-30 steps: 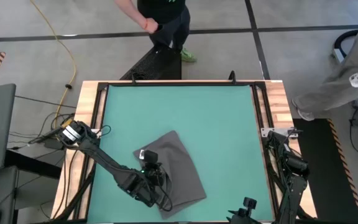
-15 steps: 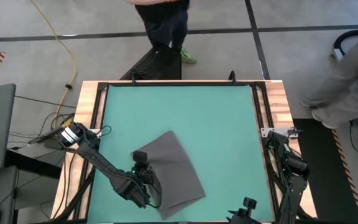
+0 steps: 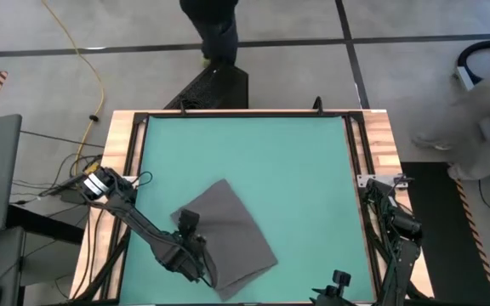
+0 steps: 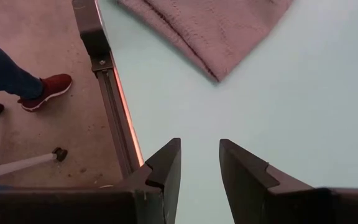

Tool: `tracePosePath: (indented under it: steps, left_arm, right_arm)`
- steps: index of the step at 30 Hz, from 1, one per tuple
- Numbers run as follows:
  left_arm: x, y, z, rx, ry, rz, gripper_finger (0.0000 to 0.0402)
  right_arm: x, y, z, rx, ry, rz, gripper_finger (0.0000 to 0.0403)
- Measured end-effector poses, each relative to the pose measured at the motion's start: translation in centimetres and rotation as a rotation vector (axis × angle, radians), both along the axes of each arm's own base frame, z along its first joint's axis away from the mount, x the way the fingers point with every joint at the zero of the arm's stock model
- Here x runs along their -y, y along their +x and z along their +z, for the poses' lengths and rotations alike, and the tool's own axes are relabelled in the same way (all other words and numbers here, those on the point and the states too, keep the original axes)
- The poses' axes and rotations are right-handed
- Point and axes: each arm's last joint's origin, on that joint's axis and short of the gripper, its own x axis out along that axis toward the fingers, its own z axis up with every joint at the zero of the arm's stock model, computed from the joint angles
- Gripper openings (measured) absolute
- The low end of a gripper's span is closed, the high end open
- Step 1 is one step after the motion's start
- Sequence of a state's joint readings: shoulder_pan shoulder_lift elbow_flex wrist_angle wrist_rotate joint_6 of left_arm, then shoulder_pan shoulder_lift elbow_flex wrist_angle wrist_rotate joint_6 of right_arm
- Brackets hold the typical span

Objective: Roll towel
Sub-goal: Roll the gray towel

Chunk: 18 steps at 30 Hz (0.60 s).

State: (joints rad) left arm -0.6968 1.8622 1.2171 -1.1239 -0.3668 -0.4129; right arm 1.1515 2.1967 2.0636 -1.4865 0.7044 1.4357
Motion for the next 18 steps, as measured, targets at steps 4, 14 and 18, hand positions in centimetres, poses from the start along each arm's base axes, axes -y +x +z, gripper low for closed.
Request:
tracePosePath:
  steps: [4,14,18]
  left_arm:
    - [0.0,-0.1,1.8,-0.003,0.015,0.016,0.0195]
    - [5.8,0.9,6.9,0.292,-0.253,-0.112,0.0221]
    - [9.5,-0.3,7.6,0.51,-0.246,-0.313,0.0222]
  right_arm:
    - [0.0,0.0,0.0,0.0,0.0,0.0,0.0134]
    - [-0.1,0.0,0.0,0.003,0.007,0.002,0.0134]
    - [-0.1,0.0,-0.2,0.004,0.007,0.002,0.0134]
